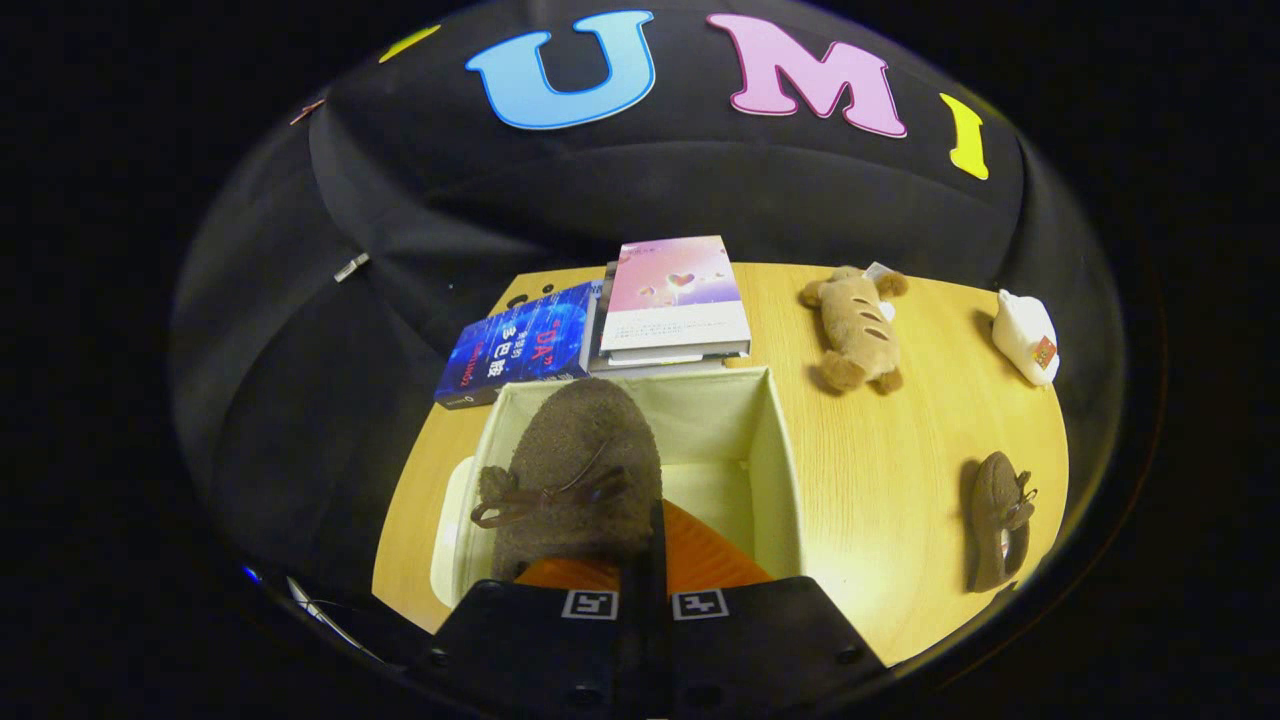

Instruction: Open the storage box then place both shoes into the box .Put the left shoe in first, then the right shoe, with the right side of both shoes facing outward in a uniform manner.

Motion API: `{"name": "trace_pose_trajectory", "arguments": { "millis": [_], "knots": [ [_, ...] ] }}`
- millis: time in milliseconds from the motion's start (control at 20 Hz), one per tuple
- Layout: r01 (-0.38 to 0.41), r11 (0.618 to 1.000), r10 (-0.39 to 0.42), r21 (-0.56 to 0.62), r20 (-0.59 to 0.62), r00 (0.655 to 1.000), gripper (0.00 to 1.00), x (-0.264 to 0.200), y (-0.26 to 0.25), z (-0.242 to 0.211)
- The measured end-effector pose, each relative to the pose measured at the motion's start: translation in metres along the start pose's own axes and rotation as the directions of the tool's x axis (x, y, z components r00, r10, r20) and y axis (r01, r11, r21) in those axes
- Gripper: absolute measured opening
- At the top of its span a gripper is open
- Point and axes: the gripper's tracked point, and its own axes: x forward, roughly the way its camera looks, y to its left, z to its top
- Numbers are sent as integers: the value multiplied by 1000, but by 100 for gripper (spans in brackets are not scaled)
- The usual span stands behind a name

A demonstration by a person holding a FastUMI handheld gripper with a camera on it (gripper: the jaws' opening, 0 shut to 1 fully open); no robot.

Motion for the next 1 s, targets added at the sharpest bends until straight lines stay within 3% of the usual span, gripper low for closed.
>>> {"name": "trace_pose_trajectory", "arguments": {
  "millis": [300,500,650,1000],
  "knots": [
    [-69,997,70,19,-51,996,8,17,28,-20],
    [-152,988,149,-15,-121,981,34,8,45,-47],
    [-178,983,174,-36,-110,979,81,4,48,-49],
    [-248,967,247,-61,-21,969,90,-39,39,-27]
  ]
}}
